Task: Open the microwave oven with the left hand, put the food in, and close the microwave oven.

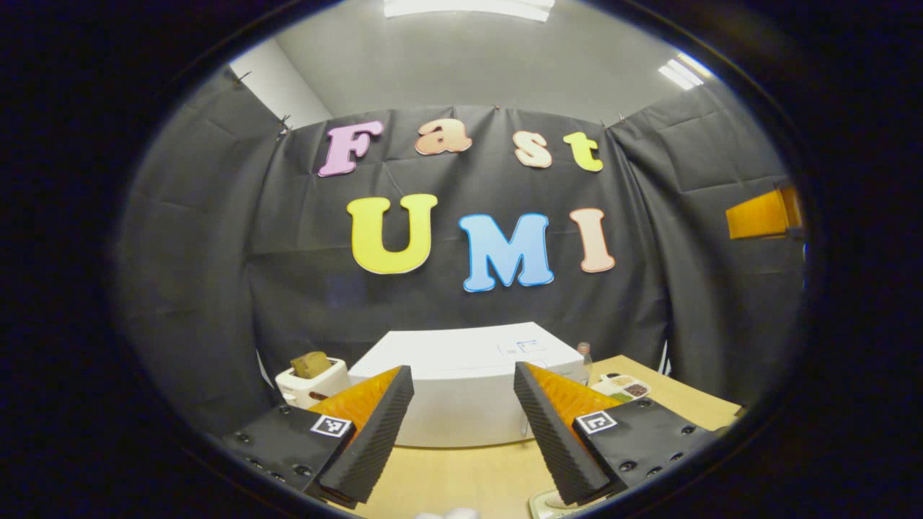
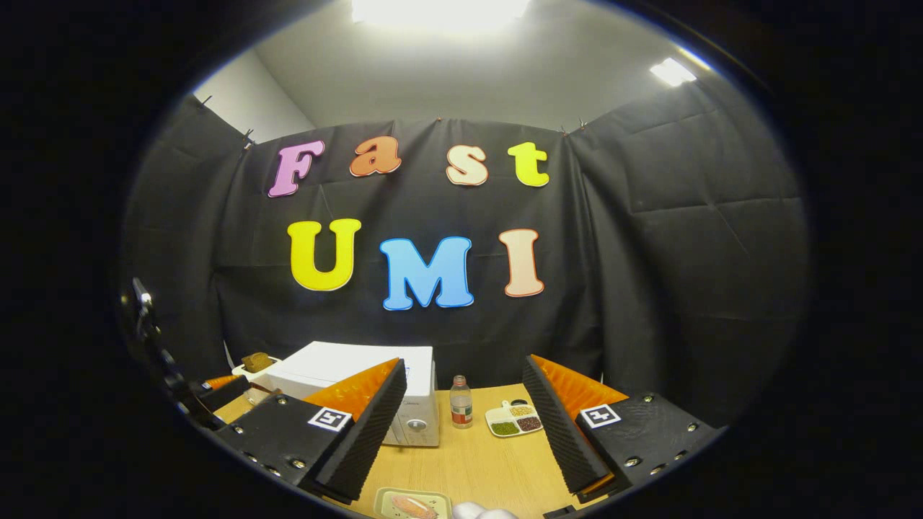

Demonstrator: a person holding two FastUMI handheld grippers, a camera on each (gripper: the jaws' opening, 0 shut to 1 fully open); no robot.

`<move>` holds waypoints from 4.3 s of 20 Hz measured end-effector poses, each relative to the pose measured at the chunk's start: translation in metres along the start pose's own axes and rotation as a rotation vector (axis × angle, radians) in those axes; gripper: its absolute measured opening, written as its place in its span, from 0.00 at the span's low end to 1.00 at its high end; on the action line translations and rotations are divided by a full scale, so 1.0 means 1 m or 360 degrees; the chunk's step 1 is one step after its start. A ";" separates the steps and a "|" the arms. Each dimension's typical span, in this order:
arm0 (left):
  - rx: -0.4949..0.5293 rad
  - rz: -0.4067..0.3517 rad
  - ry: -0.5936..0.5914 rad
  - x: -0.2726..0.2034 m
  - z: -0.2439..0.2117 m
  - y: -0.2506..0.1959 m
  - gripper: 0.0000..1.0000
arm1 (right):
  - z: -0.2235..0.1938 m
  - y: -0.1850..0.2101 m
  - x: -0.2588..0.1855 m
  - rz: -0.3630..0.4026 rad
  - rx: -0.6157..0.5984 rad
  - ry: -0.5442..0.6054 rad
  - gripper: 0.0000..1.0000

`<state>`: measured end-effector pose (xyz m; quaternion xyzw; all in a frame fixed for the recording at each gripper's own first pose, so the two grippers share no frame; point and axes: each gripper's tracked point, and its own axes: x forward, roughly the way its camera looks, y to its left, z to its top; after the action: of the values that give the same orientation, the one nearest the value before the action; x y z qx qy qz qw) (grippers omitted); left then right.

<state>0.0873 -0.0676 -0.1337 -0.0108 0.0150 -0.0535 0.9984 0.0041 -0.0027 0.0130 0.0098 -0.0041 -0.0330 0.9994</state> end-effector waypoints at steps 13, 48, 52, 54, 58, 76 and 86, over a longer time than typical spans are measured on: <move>-0.0080 -0.0107 0.0147 0.152 -0.169 -0.128 0.99 | -0.042 -0.062 0.025 -0.0182 -0.0236 0.0170 0.99; -0.0035 -0.0051 0.0203 0.190 -0.199 -0.118 0.26 | -0.091 -0.084 0.020 -0.0159 -0.0223 0.0331 0.99; -0.0034 -0.0085 0.0211 0.188 -0.199 -0.119 0.24 | -0.091 -0.085 0.014 -0.0154 -0.0217 0.0331 0.99; -0.0030 -0.0088 0.0214 0.187 -0.198 -0.118 0.23 | -0.093 -0.086 0.011 -0.0152 -0.0209 0.0334 0.99; -0.0071 -0.0059 0.0257 0.159 -0.205 -0.115 0.21 | -0.095 -0.086 0.008 -0.0146 -0.0205 0.0345 0.99; 0.0268 0.0020 0.0277 -0.043 -0.200 0.007 0.78 | -0.112 0.038 -0.001 0.0275 -0.0129 0.0391 0.99; 0.0151 0.0251 0.0331 -0.096 -0.204 0.090 0.99 | -0.123 0.110 -0.019 0.0494 -0.0107 0.0469 0.99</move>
<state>-0.0048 0.0285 -0.3373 0.0432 0.1168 0.0238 0.9919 -0.0064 0.1107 -0.1078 -0.0196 0.1417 0.1231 0.9820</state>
